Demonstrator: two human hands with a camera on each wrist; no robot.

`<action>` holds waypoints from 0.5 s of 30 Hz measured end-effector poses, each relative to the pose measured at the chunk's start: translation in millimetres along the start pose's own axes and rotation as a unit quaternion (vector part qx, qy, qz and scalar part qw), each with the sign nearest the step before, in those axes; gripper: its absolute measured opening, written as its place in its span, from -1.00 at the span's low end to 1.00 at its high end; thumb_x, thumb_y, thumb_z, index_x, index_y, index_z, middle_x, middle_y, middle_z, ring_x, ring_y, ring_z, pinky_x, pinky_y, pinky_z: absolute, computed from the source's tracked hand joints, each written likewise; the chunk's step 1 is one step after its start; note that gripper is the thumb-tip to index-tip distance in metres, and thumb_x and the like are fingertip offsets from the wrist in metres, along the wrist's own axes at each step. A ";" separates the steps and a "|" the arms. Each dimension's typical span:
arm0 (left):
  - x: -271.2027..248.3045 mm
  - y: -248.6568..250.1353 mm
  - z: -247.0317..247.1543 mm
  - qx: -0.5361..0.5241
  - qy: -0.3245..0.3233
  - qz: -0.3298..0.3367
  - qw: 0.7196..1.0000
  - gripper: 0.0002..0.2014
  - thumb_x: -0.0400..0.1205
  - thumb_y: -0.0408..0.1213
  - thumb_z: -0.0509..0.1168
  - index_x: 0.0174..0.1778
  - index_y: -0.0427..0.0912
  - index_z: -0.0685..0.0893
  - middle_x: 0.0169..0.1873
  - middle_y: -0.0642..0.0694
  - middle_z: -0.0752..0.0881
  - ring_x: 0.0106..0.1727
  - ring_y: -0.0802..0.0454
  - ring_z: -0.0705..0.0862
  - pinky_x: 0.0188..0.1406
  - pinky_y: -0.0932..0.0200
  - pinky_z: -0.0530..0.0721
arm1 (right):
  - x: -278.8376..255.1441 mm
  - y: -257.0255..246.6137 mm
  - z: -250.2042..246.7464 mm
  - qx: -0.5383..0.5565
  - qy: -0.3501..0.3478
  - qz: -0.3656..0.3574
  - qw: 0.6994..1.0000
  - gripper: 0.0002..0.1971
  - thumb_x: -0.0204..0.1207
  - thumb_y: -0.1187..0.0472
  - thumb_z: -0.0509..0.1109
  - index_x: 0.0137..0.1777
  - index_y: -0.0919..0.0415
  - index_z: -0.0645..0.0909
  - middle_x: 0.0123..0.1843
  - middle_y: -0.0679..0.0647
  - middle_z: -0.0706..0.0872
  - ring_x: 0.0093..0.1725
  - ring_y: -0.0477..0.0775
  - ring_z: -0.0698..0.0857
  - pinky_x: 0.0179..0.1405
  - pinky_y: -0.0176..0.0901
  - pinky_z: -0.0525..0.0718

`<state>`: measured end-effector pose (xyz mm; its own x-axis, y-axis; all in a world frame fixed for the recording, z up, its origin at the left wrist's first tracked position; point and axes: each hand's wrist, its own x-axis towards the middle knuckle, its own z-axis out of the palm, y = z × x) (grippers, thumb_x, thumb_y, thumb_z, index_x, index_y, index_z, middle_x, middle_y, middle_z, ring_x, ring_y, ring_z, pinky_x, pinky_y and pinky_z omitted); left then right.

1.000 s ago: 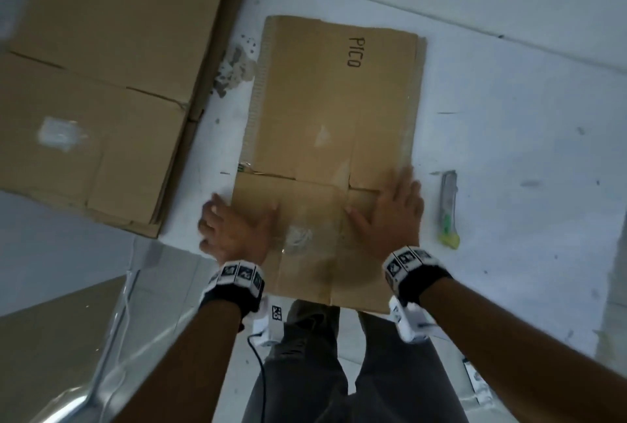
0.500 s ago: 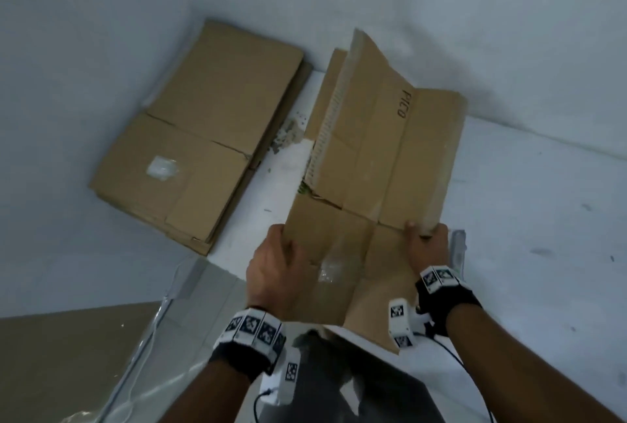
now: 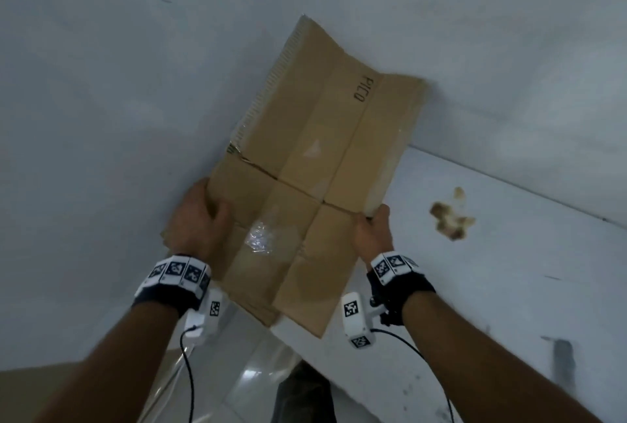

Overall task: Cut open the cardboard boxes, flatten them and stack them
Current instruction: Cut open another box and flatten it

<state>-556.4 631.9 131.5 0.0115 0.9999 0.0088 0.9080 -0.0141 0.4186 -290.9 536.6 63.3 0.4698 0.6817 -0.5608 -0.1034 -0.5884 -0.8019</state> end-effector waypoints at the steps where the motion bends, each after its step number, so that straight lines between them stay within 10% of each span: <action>1: 22.6 -21.3 7.8 0.043 -0.023 0.004 0.999 -0.33 0.64 0.03 0.34 0.66 -0.12 0.39 0.42 -0.31 0.63 0.37 -0.42 0.61 0.34 -0.32 0.54 | 14.1 -5.4 22.0 -0.032 -0.037 0.019 0.999 -0.29 0.78 0.17 0.18 0.80 0.18 -0.12 0.69 0.18 0.34 0.64 0.29 0.38 0.57 0.00 0.37; 5: 56.2 -79.9 57.4 0.184 -0.135 0.004 0.974 0.11 0.42 0.47 0.23 0.80 -0.14 0.16 0.73 -0.35 0.24 0.68 -0.44 0.27 0.61 -0.51 0.20 | 64.4 -26.3 69.9 -0.288 0.030 0.020 0.957 -0.03 0.66 -0.10 0.35 0.79 0.24 -0.23 0.79 0.28 -0.02 0.70 0.44 0.17 0.60 0.32 0.36; 10: 46.8 -116.4 103.0 0.137 -0.247 0.051 0.958 0.08 0.43 0.70 0.01 0.76 0.36 -0.32 0.77 -0.08 -0.42 0.78 -0.30 -0.35 0.61 -0.61 -0.32 | 124.0 -84.2 90.0 -0.548 -0.003 -0.132 0.826 0.07 0.43 -0.57 0.24 0.78 -0.11 -0.18 0.79 0.21 -0.34 0.74 0.54 -0.19 0.60 0.66 -0.04; 15: 64.1 -145.0 115.3 0.148 -0.227 0.083 0.959 0.13 0.33 0.79 -0.12 0.75 0.36 -0.33 0.75 -0.05 -0.47 0.76 -0.29 -0.41 0.60 -0.59 -0.35 | 192.7 -100.5 128.9 -0.613 -0.075 -0.135 0.775 0.23 0.15 -0.79 0.11 0.73 -0.31 -0.33 0.76 0.14 -0.50 0.69 0.54 -0.41 0.50 0.78 -0.22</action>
<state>-639.1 698.4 -33.3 0.2868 0.8828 -0.3722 0.9561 -0.2393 0.1691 -303.0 783.2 9.3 0.2121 0.8412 -0.4973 0.9347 -0.3232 -0.1482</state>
